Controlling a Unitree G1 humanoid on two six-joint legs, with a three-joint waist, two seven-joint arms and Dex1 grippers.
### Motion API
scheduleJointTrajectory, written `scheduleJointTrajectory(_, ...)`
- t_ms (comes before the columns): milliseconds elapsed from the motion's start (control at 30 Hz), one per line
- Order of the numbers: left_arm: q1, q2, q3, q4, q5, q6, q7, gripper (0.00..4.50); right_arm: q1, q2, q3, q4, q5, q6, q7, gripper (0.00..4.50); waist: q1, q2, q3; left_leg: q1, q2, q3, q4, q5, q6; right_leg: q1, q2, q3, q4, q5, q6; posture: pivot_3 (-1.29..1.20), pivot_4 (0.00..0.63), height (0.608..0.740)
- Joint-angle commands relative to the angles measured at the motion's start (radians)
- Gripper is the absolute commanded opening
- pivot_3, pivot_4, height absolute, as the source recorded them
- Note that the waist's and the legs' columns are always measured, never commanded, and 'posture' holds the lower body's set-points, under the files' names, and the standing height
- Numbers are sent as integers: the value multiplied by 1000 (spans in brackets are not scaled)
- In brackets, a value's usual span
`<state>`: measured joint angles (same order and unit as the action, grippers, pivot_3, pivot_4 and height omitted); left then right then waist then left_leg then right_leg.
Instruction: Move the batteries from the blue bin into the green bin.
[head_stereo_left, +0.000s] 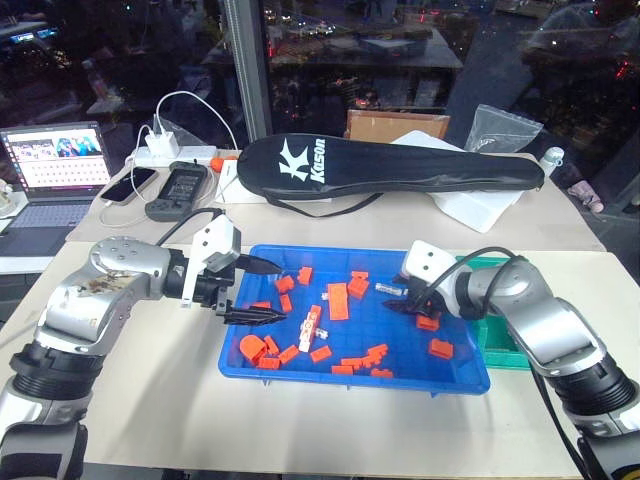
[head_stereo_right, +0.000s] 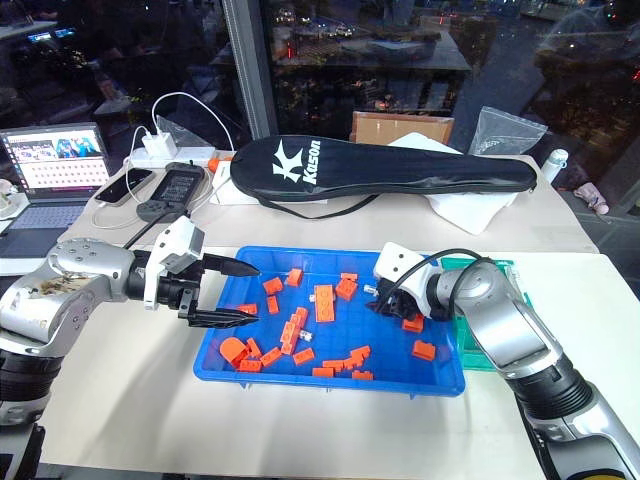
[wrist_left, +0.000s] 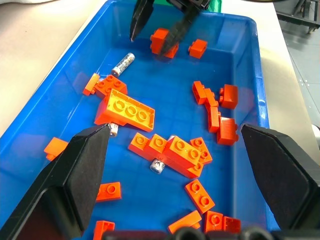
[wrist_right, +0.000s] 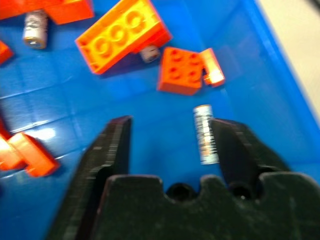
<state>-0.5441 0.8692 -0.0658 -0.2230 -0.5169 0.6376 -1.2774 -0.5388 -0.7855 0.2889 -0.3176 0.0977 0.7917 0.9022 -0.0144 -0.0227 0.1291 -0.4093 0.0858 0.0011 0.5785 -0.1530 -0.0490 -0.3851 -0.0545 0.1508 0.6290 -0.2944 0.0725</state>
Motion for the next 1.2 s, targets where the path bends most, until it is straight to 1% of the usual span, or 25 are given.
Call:
scheduleJointTrajectory(33, -20, 1, 15, -14, -11, -7, 1, 4500, -45, 8, 0, 54, -16, -39, 2, 4124, 0, 0, 0, 0, 0, 0, 0, 0, 0, 0, 0, 0, 0, 0, 0, 0, 150, 736)
scheduleJointTrajectory(133, -12, 2, 16, -23, -11, -4, 7, 4500, -118, 30, 2, 180, -24, -58, 12, 4124, -3, 0, 0, 0, 0, 0, 1, 0, 0, 0, 0, 0, 0, 0, 0, 0, 150, 736)
scheduleJointTrajectory(300, -3, 3, 14, -34, -6, -5, 17, 4500, -172, 28, 64, 282, -46, -69, 88, 4124, 0, 0, 0, 0, 0, 0, 1, 0, 0, 0, 0, 0, 0, 0, 0, 0, 150, 736)
scheduleJointTrajectory(433, 6, 6, 15, -46, -9, -2, 21, 4500, -233, 65, 116, 393, -74, -88, 121, 4124, -1, 0, 0, 0, 0, 0, 1, 0, 0, 0, 0, 0, 0, 1, -2, 0, 150, 736)
scheduleJointTrajectory(567, 10, 6, 18, -51, -9, 1, 29, 4500, -262, 108, 151, 494, -104, -112, 135, 4124, -2, 0, 0, 0, 0, 0, 1, 0, 0, 0, 0, 0, 1, 1, -2, 0, 150, 736)
scheduleJointTrajectory(633, 12, 4, 19, -53, -10, 3, 35, 4500, -273, 116, 170, 536, -131, -137, 141, 3623, -2, 0, 0, 0, 0, 0, 1, 0, 0, 0, 0, 0, 1, 1, -2, 0, 150, 736)
scheduleJointTrajectory(667, 14, 4, 22, -54, -13, 4, 37, 4500, -274, 119, 171, 545, -129, -136, 150, 3484, -1, 0, 0, 0, 0, 0, 1, 0, 0, 0, 0, 0, 1, 2, -3, 0, 150, 736)
scheduleJointTrajectory(800, 19, 3, 32, -60, -25, 12, 44, 4500, -261, 112, 166, 515, -103, -81, 207, 2135, 1, 0, 0, 0, 0, 0, 1, 0, 0, 1, 0, 0, 1, 3, -5, 0, 150, 736)
scheduleJointTrajectory(867, 19, -6, 44, -57, -37, 12, 47, 4500, -248, 102, 158, 485, -97, -69, 225, 1363, 1, 0, 0, 0, 0, 0, 1, 0, 0, 1, 0, 0, 1, 3, -5, 0, 150, 736)
scheduleJointTrajectory(933, 13, -13, 51, -53, -50, 15, 51, 4500, -238, 99, 136, 457, -87, -57, 225, 804, 1, 0, 0, 0, 0, 0, 1, 0, 0, 1, 0, -1, 1, 3, -5, 0, 150, 736)
scheduleJointTrajectory(967, 7, -18, 55, -50, -60, 17, 51, 4500, -234, 88, 120, 423, -76, -43, 229, 416, 1, 0, 0, 0, 0, 0, 1, 0, 0, 1, 0, -1, 1, 3, -5, 0, 150, 736)
scheduleJointTrajectory(1000, -1, -25, 60, -45, -70, 21, 54, 4500, -232, 79, 100, 386, -61, -24, 232, 259, 1, 0, 0, 0, 0, 0, 1, 0, 0, 1, 0, -1, 1, 3, -5, 0, 150, 736)
scheduleJointTrajectory(1100, -15, -47, 62, -41, -90, 31, 61, 4500, -238, 5, 20, 232, -18, 48, 245, 262, 3, 1, 0, -1, 0, 0, 1, 0, 0, 0, 0, 0, 1, 3, -4, 0, 150, 736)
scheduleJointTrajectory(1167, -36, -49, 44, -21, -82, 25, 44, 4500, -276, -32, -79, 153, 46, 146, 245, 262, 3, 1, 1, -2, 0, 0, 2, 0, 0, 0, 0, -1, 1, 3, -4, 0, 150, 736)
scheduleJointTrajectory(1200, -55, -53, 31, -1, -77, 18, 29, 4500, -284, -76, -142, 119, 75, 186, 250, 262, 2, 1, 1, -2, 0, 0, 2, 0, 0, -1, 0, -1, 1, 3, -4, 0, 150, 736)
